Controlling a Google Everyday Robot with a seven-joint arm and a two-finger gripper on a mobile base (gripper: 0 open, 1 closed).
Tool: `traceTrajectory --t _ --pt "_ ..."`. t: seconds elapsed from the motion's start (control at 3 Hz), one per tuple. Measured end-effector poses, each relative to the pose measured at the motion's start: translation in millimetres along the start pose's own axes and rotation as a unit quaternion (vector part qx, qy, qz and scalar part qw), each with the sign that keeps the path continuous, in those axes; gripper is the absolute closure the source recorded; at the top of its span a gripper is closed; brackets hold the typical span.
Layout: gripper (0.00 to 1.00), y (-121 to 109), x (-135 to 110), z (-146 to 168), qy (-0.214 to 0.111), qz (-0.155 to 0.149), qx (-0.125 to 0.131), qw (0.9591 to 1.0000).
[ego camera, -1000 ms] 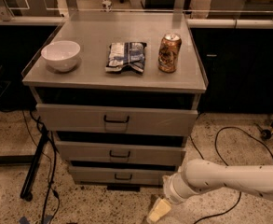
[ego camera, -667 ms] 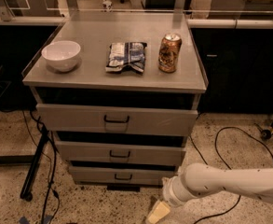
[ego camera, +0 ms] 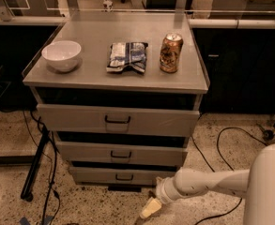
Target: Open bottom drawer
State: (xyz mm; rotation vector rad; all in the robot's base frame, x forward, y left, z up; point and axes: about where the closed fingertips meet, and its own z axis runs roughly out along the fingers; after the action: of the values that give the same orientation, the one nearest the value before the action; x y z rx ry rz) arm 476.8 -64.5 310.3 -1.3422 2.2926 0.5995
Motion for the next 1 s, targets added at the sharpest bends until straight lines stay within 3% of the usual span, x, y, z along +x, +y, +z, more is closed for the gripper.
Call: traceTrajectory --t 0.67,1.0 --pt "0.00 0 3 15 -0.010 0.004 -0.001 0.9999" --pt "0.00 -12 4 32 -0.012 0.001 0.010 0.9999"
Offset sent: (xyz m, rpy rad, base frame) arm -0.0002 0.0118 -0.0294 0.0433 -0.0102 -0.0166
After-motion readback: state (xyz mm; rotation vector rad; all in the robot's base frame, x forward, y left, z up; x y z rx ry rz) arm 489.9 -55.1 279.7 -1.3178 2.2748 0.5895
